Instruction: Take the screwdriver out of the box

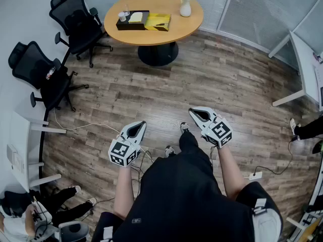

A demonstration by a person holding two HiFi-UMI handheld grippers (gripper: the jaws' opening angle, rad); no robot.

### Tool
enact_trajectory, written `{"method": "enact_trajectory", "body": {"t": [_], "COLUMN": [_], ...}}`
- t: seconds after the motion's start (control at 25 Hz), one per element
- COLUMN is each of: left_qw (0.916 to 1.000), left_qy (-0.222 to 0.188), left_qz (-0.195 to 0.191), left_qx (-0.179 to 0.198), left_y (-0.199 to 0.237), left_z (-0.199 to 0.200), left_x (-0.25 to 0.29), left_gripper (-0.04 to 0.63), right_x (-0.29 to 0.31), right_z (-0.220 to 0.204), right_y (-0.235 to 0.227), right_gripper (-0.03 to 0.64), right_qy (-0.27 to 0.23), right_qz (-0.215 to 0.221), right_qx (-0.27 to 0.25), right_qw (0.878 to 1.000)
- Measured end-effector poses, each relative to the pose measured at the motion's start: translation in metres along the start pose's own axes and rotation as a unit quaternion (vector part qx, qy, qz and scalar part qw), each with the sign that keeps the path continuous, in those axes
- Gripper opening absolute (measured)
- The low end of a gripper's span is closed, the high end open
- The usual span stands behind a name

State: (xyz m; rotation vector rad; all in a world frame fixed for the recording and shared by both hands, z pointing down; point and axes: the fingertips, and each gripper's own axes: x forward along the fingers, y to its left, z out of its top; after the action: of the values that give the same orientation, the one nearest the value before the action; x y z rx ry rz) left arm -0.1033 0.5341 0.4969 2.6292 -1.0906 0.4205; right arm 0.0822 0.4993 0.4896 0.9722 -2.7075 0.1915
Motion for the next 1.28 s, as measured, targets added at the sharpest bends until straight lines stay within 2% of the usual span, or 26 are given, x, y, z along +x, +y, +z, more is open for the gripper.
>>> {"method": "enact_trajectory", "body": {"t": [0.36,0.56,0.8,1.28], "left_qw": [0.9999,0.9999,0.9998,0.9995], "left_qy": [-0.008,-0.005,0.002,-0.001], "left_qz": [0.005,0.005,0.009,0.024], "left_qx": [-0.01,-0.012,-0.017,-0.022], "left_y": [0.019,0.027,0.037,0.048], "left_z": [0.01,0.014,0.02,0.05], "left_x": [0.007,0.015,0.03,0.097], "left_gripper": [0.006,0.006,0.006,0.006], "right_x": [0.02,0.035,0.041,0.061], "right_z": [-0.023,-0.036,-0.045,-0.05], "right_y": [0.001,-0.004,-0.014,-0.056], "right_gripper": [0.005,0.005,0.006,0.008], "right_qy": [0.06,0.082,0.076,0.086], "right_qz": [0.024,0.032,0.026,0.081], "right_qx": [-0.056,-0.048,-0.002,0.016], "right_qw": [0.996,0.995,0.997,0.993]}}
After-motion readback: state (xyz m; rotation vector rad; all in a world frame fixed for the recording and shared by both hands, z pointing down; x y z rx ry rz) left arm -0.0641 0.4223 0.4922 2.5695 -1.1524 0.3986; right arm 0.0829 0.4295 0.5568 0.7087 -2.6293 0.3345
